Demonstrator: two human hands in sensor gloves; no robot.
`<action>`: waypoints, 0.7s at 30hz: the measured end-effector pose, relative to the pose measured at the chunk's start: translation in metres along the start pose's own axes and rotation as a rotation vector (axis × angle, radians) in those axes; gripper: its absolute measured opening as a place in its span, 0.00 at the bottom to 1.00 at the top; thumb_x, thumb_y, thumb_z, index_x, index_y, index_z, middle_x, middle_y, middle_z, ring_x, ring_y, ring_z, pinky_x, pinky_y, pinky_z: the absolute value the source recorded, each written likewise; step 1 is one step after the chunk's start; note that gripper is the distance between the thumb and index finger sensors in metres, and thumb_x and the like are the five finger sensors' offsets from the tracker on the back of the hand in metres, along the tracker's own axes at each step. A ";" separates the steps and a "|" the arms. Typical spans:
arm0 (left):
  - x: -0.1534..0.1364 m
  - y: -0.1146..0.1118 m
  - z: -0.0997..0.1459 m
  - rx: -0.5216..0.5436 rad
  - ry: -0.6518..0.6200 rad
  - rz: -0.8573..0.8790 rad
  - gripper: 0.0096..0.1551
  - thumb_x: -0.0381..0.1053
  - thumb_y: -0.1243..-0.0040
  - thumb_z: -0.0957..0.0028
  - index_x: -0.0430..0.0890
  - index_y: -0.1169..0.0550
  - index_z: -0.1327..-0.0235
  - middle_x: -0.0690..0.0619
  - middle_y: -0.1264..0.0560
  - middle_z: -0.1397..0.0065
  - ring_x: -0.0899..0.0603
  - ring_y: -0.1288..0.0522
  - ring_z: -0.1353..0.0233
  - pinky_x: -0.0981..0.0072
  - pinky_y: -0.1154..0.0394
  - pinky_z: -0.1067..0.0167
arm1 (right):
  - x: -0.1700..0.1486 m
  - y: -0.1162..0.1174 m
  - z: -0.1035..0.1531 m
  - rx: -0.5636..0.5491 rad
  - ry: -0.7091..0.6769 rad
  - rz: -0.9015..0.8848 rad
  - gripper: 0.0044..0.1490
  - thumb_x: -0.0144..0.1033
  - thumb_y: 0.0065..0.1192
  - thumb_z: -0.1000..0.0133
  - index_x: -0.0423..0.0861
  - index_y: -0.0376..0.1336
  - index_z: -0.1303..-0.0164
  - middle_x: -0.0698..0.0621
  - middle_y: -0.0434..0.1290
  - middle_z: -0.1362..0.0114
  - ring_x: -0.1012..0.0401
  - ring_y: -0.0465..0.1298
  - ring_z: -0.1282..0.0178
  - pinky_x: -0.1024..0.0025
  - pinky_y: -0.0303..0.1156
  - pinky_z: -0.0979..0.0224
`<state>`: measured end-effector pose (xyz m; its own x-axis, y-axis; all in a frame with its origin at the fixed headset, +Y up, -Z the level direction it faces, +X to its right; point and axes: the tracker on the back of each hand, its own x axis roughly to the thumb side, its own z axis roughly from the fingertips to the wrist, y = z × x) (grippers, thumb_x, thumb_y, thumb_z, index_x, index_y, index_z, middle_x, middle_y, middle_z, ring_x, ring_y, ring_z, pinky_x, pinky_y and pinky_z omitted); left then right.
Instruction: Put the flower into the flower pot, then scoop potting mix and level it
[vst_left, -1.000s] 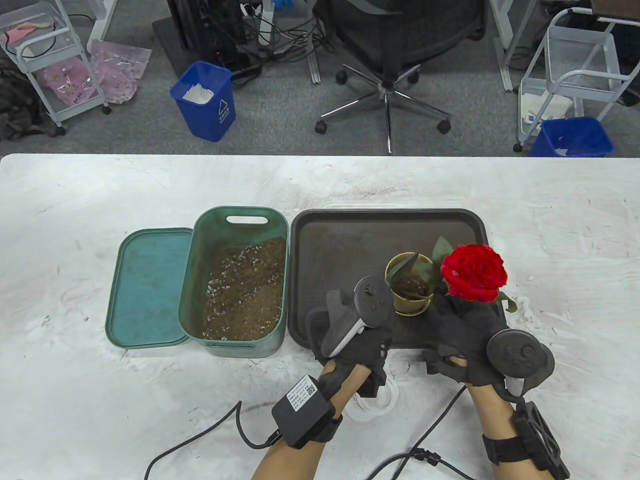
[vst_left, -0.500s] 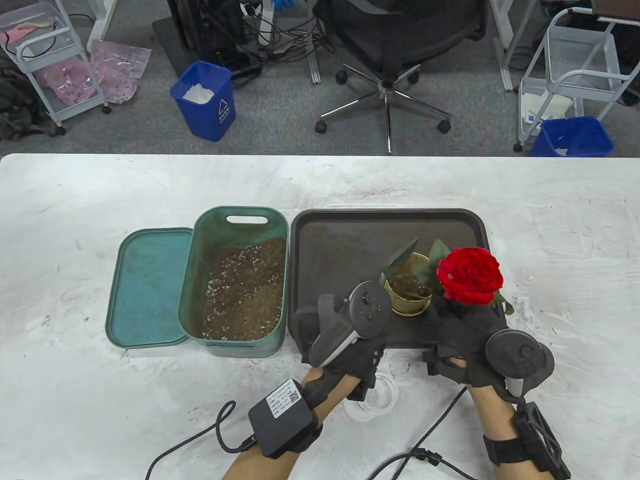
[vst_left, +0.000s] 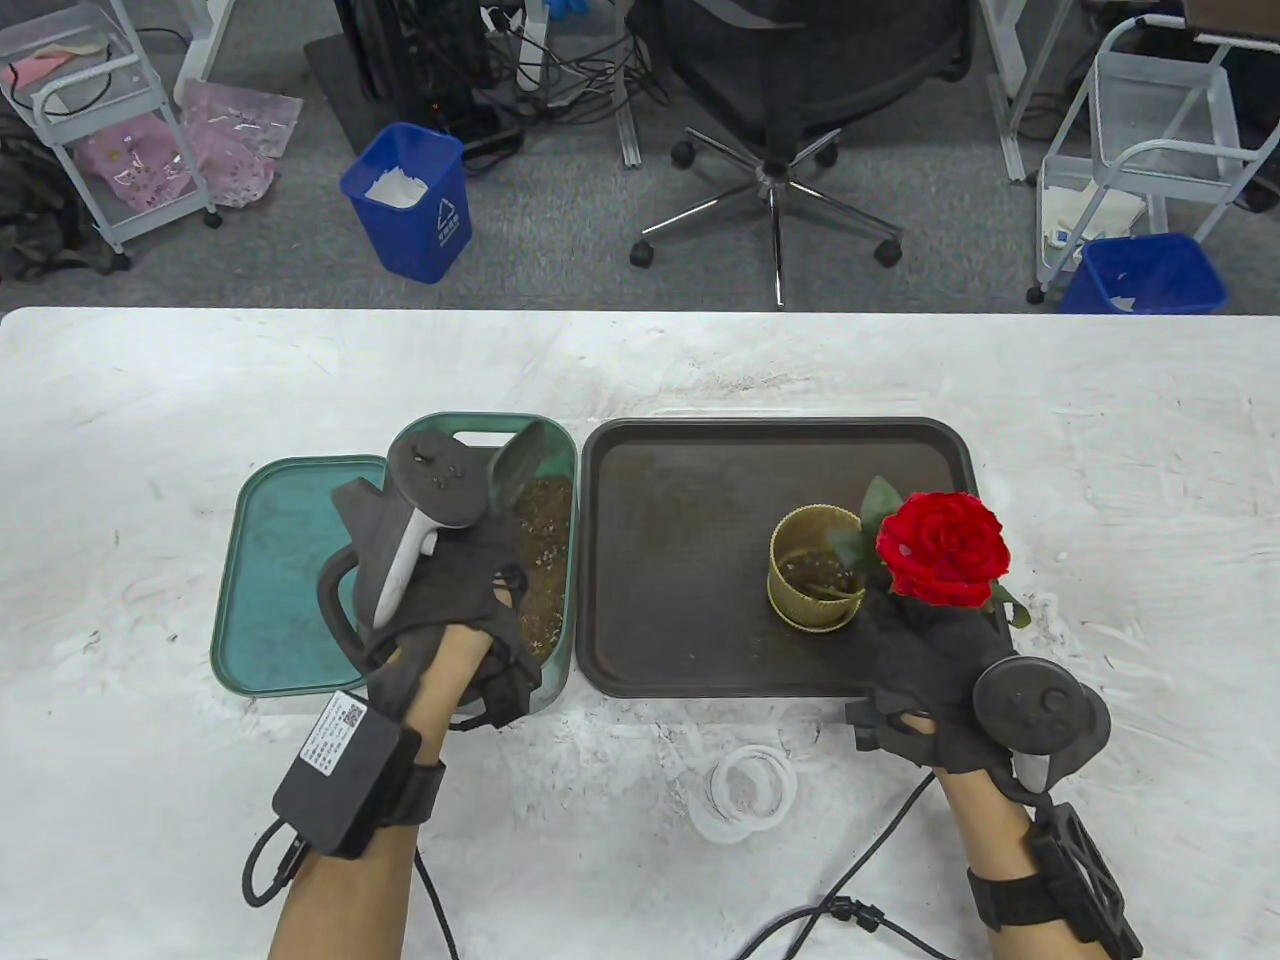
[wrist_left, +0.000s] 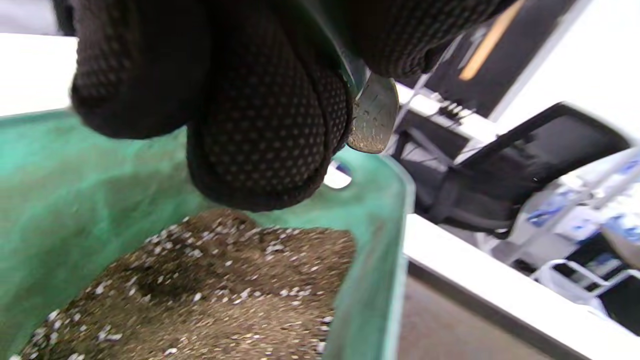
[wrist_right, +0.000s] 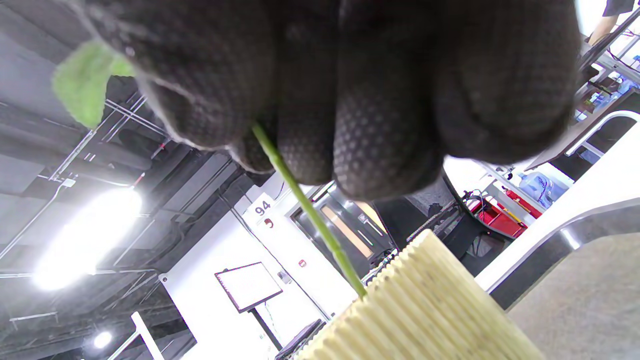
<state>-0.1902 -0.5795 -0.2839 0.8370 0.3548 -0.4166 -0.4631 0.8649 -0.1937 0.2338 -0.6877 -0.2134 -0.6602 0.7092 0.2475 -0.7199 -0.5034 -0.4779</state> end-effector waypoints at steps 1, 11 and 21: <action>-0.002 -0.002 -0.007 -0.029 0.023 0.015 0.31 0.56 0.42 0.51 0.40 0.26 0.40 0.50 0.16 0.49 0.48 0.08 0.66 0.63 0.12 0.65 | 0.000 0.000 0.000 0.000 0.000 0.000 0.22 0.38 0.72 0.58 0.47 0.76 0.54 0.43 0.84 0.50 0.48 0.86 0.62 0.50 0.85 0.60; -0.022 -0.033 -0.080 -0.214 0.292 0.021 0.31 0.54 0.42 0.52 0.37 0.25 0.42 0.47 0.16 0.51 0.49 0.08 0.70 0.64 0.12 0.70 | 0.000 0.000 -0.001 0.009 -0.002 -0.015 0.22 0.38 0.72 0.58 0.47 0.76 0.54 0.43 0.84 0.50 0.48 0.86 0.62 0.50 0.85 0.60; -0.024 -0.050 -0.100 -0.313 0.320 -0.025 0.32 0.53 0.42 0.53 0.35 0.26 0.41 0.46 0.16 0.52 0.48 0.09 0.72 0.63 0.13 0.71 | 0.000 0.000 -0.001 0.008 -0.010 -0.003 0.22 0.38 0.72 0.58 0.47 0.76 0.54 0.43 0.84 0.50 0.48 0.86 0.62 0.50 0.85 0.60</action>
<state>-0.2162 -0.6669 -0.3533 0.7395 0.1651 -0.6525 -0.5512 0.7049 -0.4463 0.2340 -0.6868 -0.2139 -0.6598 0.7061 0.2571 -0.7237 -0.5051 -0.4702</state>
